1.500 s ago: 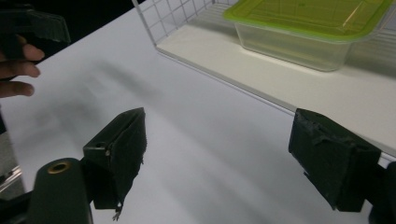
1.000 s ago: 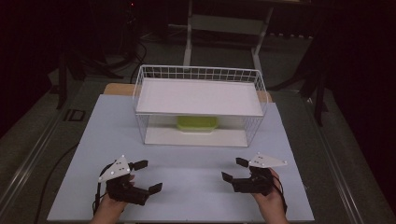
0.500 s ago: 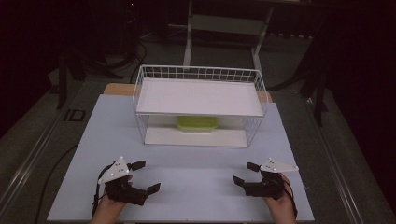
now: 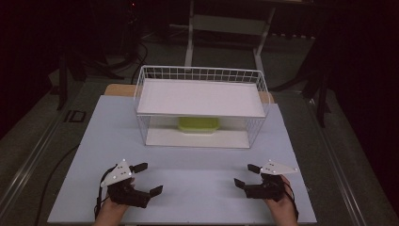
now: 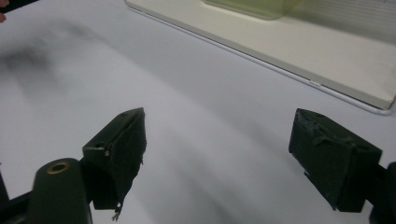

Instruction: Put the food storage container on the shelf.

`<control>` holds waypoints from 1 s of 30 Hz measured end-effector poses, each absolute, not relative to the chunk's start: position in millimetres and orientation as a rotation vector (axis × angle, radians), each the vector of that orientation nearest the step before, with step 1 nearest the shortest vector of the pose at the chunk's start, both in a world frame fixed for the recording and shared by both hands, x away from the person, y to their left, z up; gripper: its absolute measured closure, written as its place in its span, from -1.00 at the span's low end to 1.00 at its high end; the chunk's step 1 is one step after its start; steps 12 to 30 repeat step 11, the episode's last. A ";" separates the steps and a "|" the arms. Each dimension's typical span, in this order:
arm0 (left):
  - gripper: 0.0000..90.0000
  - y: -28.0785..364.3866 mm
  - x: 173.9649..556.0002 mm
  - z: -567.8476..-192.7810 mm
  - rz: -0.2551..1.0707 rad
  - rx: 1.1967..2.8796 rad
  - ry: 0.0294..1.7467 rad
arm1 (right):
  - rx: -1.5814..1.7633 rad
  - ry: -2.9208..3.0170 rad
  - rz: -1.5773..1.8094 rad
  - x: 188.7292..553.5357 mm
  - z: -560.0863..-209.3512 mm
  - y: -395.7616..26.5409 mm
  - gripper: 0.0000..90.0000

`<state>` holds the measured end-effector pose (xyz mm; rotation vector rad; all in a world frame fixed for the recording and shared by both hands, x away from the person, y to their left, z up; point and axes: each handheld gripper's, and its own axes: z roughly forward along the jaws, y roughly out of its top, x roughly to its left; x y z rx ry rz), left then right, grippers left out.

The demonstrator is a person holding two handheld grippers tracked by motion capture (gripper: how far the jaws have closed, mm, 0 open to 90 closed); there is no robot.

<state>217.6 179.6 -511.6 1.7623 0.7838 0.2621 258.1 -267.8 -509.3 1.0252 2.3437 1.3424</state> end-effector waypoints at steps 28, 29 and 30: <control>-0.97 180.8 219.6 -513.6 0.261 1.765 0.788 | 1.042 2.353 1.338 260.7 -512.9 -268.8 -0.58; -0.97 180.8 219.6 -513.6 0.261 1.765 0.788 | 1.042 2.353 1.338 260.7 -512.9 -268.8 -0.58; -0.97 180.8 219.6 -513.6 0.261 1.765 0.788 | 1.042 2.353 1.338 260.7 -512.9 -268.8 -0.58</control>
